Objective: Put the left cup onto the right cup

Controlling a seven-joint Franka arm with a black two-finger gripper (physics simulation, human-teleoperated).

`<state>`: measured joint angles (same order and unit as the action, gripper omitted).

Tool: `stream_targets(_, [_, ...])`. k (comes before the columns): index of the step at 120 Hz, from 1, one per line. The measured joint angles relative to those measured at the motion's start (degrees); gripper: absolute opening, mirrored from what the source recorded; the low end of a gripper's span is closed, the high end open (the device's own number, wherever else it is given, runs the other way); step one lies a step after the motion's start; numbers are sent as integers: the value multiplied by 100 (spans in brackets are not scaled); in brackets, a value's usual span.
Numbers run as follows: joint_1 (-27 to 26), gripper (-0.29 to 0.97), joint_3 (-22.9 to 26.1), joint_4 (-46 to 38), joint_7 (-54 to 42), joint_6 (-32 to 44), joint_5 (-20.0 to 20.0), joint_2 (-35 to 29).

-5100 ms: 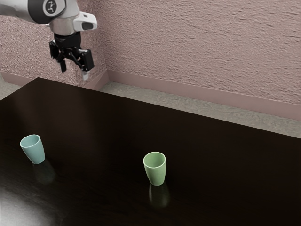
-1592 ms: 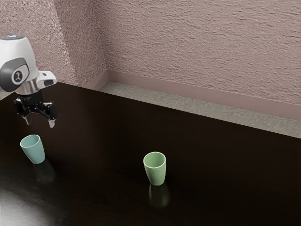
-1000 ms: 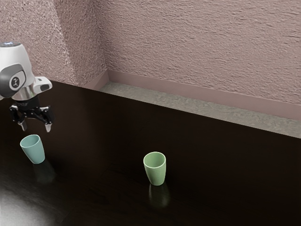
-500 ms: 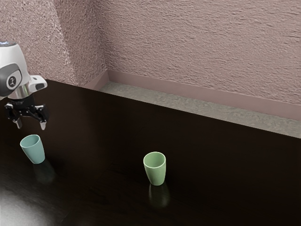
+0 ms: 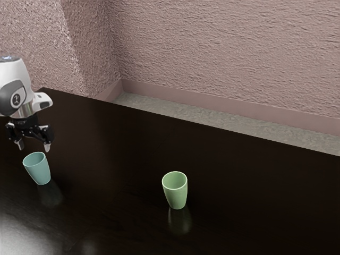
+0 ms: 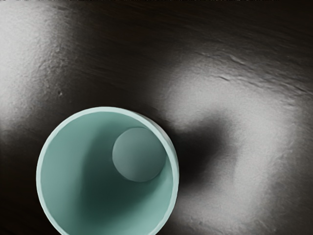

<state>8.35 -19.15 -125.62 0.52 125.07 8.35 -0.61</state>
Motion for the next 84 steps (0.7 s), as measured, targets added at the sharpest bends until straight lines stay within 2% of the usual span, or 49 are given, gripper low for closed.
stream_targets(58, [78,68,44,-51,-173,220,-81,203])
stream_targets(84, [-51,68,75,-70,-199,304,-107,275])
